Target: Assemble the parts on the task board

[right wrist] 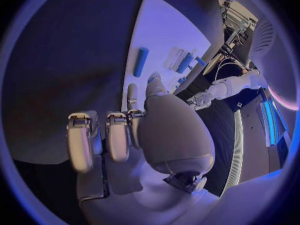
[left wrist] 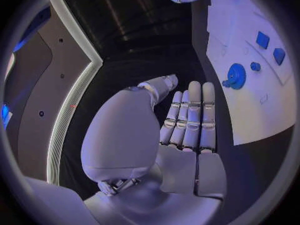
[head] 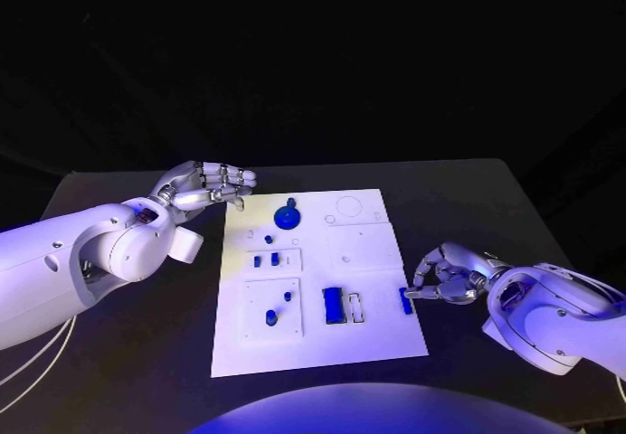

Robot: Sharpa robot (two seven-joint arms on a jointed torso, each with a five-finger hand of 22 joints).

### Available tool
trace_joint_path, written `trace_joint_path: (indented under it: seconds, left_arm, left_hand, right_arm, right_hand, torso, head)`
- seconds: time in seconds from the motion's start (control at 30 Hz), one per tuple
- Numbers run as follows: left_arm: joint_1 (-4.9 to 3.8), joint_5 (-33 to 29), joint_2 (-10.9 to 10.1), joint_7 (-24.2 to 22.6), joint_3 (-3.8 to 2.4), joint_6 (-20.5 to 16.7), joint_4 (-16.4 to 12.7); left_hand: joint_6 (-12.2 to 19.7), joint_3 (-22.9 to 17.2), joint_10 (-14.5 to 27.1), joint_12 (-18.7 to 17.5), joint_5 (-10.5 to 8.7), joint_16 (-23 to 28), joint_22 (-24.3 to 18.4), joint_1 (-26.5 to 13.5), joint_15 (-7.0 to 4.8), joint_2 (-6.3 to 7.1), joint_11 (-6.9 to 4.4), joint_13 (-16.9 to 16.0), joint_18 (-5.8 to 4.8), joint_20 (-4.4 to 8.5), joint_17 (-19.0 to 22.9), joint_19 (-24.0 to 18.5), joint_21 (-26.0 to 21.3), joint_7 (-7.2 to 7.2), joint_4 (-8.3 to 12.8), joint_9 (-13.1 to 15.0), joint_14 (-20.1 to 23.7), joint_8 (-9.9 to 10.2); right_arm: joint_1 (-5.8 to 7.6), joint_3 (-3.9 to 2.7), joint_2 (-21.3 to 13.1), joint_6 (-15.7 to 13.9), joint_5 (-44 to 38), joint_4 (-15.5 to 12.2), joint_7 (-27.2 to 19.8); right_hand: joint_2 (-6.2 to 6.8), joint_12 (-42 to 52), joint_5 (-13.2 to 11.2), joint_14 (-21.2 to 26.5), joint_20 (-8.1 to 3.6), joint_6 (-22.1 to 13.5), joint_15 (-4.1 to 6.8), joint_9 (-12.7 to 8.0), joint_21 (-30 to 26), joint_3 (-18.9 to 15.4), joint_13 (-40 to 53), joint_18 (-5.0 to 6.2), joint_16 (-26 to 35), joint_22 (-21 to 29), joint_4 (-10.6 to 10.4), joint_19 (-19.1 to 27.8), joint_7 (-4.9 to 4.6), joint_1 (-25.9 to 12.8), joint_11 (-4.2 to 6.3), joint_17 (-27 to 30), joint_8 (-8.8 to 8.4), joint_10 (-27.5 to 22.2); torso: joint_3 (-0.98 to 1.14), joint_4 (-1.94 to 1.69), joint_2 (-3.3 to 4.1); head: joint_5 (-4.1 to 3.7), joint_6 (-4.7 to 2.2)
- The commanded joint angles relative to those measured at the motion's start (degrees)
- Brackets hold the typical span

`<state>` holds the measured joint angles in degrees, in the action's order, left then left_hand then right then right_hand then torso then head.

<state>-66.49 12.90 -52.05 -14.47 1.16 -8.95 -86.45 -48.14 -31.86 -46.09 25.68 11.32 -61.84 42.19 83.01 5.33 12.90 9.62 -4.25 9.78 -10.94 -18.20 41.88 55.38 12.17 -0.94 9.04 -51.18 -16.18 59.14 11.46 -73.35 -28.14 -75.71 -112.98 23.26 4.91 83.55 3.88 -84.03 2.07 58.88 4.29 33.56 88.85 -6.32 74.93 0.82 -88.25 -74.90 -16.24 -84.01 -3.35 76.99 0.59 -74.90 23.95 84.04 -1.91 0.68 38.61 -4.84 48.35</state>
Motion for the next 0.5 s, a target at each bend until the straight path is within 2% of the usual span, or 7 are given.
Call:
trace_joint_path:
  seconds: [0.03,0.5]
  left_arm:
    - [-0.02,-0.54,-0.01,-0.67,-0.03,0.22,-0.16]
    - [-0.02,-0.54,-0.17,-0.27,-0.02,0.53,-0.17]
  left_hand:
    - [0.18,0.34,0.23,0.31,0.3,0.07,-0.08,-0.05,0.06,-0.71,-0.07,0.04,0.68,-0.06,0.08,-0.46,-0.23,0.36,-0.15,-0.08,0.24,-0.35]
    - [0.18,0.34,0.23,0.31,0.3,0.07,-0.08,-0.05,0.06,-0.71,-0.07,0.04,0.68,-0.06,0.08,-0.46,-0.23,0.36,-0.15,-0.08,0.24,-0.35]
  right_arm:
    - [-0.62,0.01,0.54,2.22,-3.82,0.36,2.98]
    - [-2.42,0.04,3.22,3.13,-4.49,1.5,3.86]
  right_hand:
    - [0.11,-0.34,-0.26,-4.69,0.04,0.71,0.01,0.24,-0.14,-0.26,10.59,-0.53,0.32,-14.72,-0.37,-5.49,0.04,-0.22,0.28,-8.79,0.31,3.18]
    - [0.09,-0.37,-0.24,-4.68,-0.02,0.85,0.07,0.44,-0.09,-0.48,10.58,-0.54,0.34,-14.73,-0.42,-5.51,0.13,-0.74,0.35,-8.75,0.39,3.17]
  torso:
    - [0.0,-0.05,0.03]
    - [0.0,-0.04,0.06]
  head:
    - [0.07,0.18]
    - [0.12,0.45]
